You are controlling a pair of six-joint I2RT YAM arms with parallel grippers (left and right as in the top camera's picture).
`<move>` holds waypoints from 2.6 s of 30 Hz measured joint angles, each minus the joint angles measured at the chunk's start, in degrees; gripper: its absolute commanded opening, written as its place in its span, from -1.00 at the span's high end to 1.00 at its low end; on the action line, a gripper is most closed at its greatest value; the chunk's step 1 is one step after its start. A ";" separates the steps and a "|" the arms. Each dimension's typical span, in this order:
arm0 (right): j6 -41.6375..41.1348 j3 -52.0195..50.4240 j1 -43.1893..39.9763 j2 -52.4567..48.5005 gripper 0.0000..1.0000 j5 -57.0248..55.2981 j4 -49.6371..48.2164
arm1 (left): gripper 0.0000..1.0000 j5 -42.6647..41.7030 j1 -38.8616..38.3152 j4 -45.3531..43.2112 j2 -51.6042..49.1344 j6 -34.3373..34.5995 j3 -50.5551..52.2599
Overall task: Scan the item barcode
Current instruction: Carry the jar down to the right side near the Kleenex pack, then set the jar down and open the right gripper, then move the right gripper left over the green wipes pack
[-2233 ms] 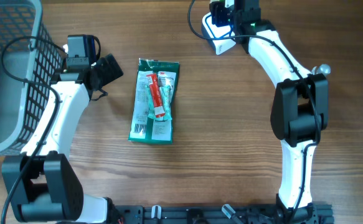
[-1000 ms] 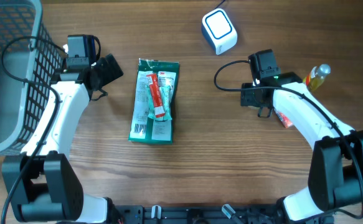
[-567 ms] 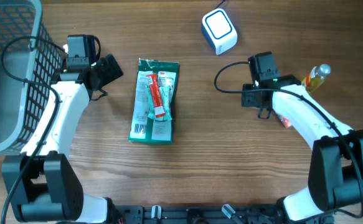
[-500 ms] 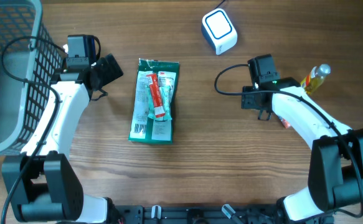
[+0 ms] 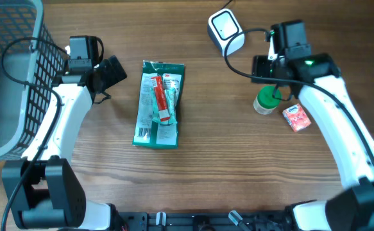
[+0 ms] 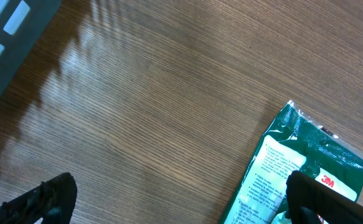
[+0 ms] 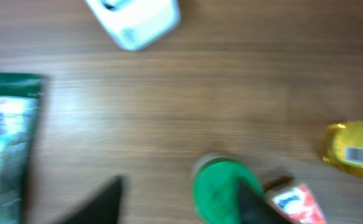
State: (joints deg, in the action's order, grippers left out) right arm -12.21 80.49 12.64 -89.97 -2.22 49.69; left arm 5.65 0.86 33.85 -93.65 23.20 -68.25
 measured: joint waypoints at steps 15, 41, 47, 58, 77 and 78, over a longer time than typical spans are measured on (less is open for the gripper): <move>-3.61 -12.24 2.58 -12.48 0.76 9.22 -7.17 | -1.00 0.00 0.00 0.00 0.02 0.00 0.00; -8.24 -4.00 -4.48 -18.53 0.52 1.46 5.33 | -1.00 0.00 0.00 0.02 0.02 0.00 0.00; -7.63 -2.97 0.46 -12.26 0.46 23.45 3.87 | -1.00 0.00 0.00 0.02 0.00 0.00 0.00; -10.29 -2.97 16.15 -11.96 0.34 31.43 -1.73 | -1.00 0.00 0.00 0.00 0.00 0.00 0.00; -14.80 -2.97 18.99 -11.96 0.10 31.65 -5.57 | -1.00 0.00 0.00 0.00 0.02 0.00 0.00; -14.80 -2.97 18.99 -11.96 0.10 31.50 -6.25 | -1.00 0.00 0.00 0.02 0.02 0.00 0.00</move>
State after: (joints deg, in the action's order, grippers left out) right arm -27.00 77.52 31.64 -101.93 29.28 43.44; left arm 5.65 0.86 33.87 -93.62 23.20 -68.25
